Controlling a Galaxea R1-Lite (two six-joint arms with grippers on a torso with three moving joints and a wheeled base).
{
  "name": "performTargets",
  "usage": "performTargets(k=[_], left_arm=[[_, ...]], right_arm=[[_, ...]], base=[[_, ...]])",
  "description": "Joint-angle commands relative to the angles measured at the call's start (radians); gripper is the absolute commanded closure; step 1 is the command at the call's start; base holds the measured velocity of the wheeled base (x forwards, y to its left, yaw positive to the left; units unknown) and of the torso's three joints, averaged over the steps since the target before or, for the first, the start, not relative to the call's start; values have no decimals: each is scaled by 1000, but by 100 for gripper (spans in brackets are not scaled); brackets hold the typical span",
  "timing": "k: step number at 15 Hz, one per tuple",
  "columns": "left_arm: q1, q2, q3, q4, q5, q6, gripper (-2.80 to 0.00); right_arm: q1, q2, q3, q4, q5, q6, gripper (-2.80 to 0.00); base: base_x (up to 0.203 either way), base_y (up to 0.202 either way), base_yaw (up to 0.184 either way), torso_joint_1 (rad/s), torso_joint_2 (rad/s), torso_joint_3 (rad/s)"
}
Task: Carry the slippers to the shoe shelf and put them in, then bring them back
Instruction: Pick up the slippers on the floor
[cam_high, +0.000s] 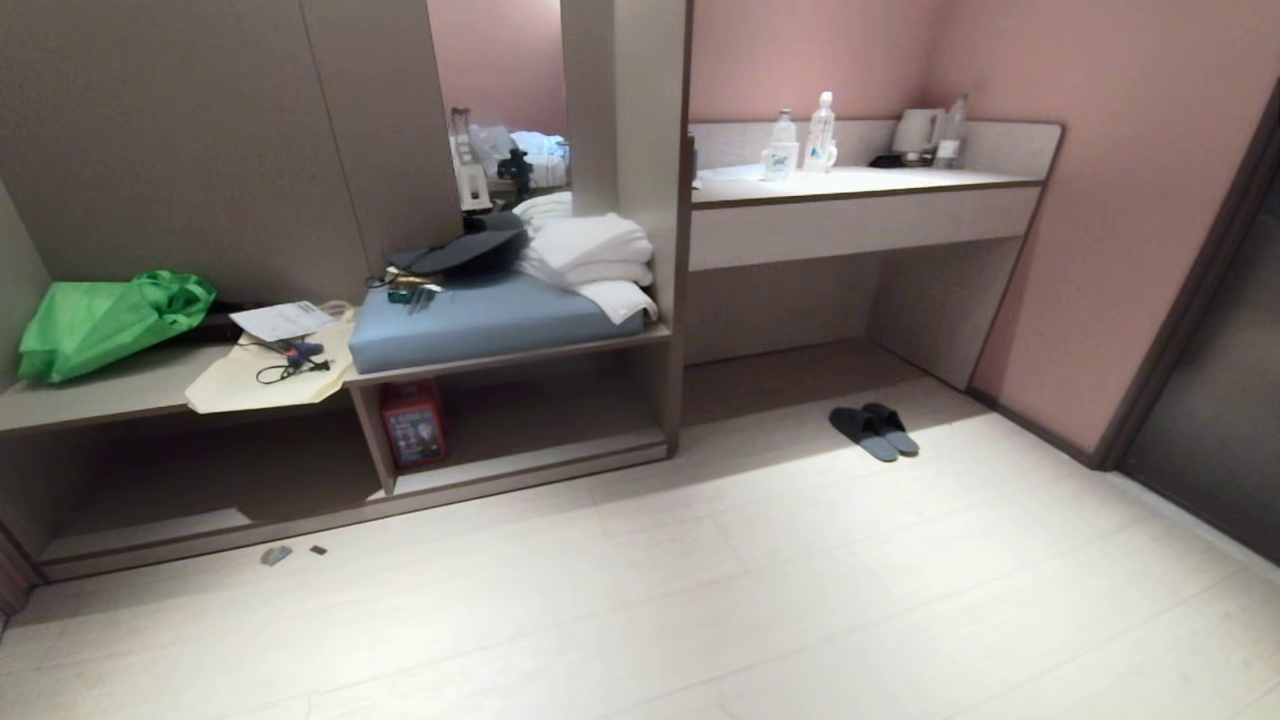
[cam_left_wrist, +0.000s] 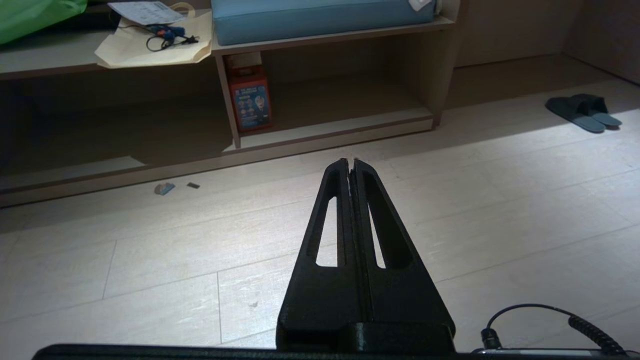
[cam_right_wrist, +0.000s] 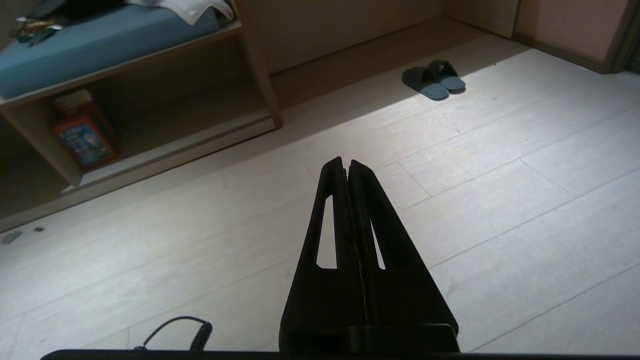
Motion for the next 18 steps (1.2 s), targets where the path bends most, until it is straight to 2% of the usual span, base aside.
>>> performTargets(k=[1,18], left_arm=[[0,0,0,0,0,-1,0],[0,1,0,0,0,-1,0]], right_arm=[[0,0,0,1,0,1,0],[0,0,0,1,0,1,0]], base=[[196,0,2,1,5,5],[196,0,1,2,3,4]])
